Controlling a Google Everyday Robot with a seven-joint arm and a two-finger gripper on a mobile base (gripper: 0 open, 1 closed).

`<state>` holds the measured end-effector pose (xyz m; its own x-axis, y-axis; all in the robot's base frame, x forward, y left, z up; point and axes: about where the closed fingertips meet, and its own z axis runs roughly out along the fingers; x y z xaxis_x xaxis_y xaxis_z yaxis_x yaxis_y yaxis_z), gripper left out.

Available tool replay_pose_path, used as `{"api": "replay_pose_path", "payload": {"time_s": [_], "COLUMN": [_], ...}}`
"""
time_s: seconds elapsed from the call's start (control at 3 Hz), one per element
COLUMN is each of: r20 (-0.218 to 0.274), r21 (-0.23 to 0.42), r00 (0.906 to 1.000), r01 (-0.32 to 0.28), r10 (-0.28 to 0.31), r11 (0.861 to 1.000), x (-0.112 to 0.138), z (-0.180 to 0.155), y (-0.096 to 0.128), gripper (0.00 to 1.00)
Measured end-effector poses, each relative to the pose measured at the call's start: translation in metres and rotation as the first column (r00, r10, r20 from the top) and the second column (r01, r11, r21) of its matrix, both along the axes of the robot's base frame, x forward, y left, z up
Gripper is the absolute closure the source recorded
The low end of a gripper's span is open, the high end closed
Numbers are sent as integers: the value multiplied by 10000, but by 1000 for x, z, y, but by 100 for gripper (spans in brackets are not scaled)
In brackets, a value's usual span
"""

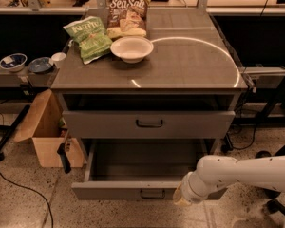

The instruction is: Close middle drawer

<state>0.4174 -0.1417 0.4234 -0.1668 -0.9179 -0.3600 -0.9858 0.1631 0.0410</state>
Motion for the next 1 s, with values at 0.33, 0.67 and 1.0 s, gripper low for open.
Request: {"api": "replay_pose_path", "payload": {"time_s": [0.33, 0.67, 1.0], "r20": [209, 606, 797], "r21": [-107, -354, -522], "r00": [9998, 9981, 9968], "r01": [38, 76, 64], "r10": [-36, -54, -22], "r11": [9999, 9993, 9986], "x": [16, 48, 68], "z": [-9, -10, -8], "y": [2, 3, 4], "gripper": [100, 100, 100]}}
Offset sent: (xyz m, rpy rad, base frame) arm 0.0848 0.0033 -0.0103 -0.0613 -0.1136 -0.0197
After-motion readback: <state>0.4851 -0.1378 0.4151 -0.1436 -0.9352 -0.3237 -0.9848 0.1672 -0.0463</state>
